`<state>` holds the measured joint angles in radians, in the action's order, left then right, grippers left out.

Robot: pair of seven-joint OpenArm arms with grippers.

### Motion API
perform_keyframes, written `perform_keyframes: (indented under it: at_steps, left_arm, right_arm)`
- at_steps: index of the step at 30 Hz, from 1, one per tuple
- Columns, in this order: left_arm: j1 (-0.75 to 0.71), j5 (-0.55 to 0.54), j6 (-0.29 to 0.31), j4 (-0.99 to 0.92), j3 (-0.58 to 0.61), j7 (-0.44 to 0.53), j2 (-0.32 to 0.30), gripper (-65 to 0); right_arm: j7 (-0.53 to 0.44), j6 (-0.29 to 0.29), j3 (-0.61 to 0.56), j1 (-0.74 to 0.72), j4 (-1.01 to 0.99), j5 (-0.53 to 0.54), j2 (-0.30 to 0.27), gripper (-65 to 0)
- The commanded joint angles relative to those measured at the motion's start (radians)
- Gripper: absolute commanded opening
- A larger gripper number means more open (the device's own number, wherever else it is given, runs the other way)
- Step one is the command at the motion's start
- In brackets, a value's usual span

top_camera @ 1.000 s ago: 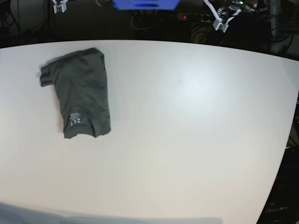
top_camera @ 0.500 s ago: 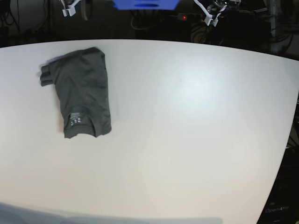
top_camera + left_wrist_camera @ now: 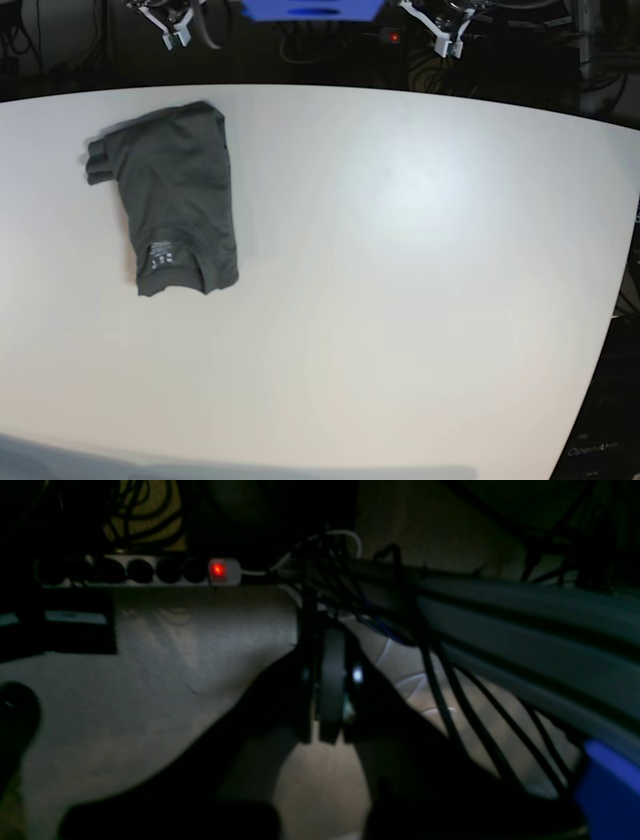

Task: Fold the T-shirt properly

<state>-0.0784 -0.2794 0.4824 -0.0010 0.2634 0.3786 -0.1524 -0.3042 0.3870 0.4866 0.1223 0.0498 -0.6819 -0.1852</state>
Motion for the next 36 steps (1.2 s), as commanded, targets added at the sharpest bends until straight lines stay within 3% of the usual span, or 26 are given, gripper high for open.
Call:
perform_keyframes:
  at_steps: [1, 4, 9, 11, 14, 16, 26, 30, 36]
  left_arm:
    - [0.009, -0.007, 0.008, 0.001, -0.005, 0.018, -0.011, -62.8]
    - [0.01, -0.054, 0.008, 0.001, -0.005, 0.021, -0.006, -62.8]
    - [0.038, -0.111, 0.006, 0.001, -0.003, 0.016, -0.002, -62.8]
    - [0.039, -0.113, -0.006, 0.001, -0.003, 0.018, 0.0, -62.8]
    - [0.039, -0.102, -0.143, 0.001, 0.006, 0.026, 0.001, -62.8]
    - [0.039, -0.074, -0.181, 0.023, 0.014, 0.021, 0.0, -62.8]
    - [0.042, -0.047, -0.185, 0.037, 0.012, 0.018, -0.008, -62.6]
    - [0.073, -0.047, -0.185, 0.028, 0.012, 0.009, -0.026, -62.5]
    - [0.07, -0.042, -0.185, 0.028, 0.02, -0.01, -0.029, -62.5]
  right_arm:
    - [-0.005, -0.032, 0.001, -0.011, 0.003, 0.004, -0.006, -64.9]
    - [-0.006, -0.145, -0.012, -0.017, 0.003, 0.003, -0.001, -64.9]
    - [-0.002, -0.222, -0.044, -0.046, -0.005, 0.003, 0.017, -64.9]
    - [-0.006, -0.225, -0.044, -0.048, -0.003, 0.003, 0.022, -64.9]
    - [-0.008, -0.236, -0.041, -0.049, 0.002, 0.006, 0.036, -64.9]
    - [-0.008, -0.24, -0.038, -0.049, 0.002, 0.009, 0.039, -64.9]
    - [-0.01, -0.244, -0.01, -0.049, 0.002, 0.047, 0.042, -64.7]
    - [-0.01, -0.285, -0.002, -0.059, 0.002, 0.08, 0.049, -64.7]
    - [-0.008, -0.288, 0.001, -0.059, -0.003, 0.08, 0.048, -64.7]
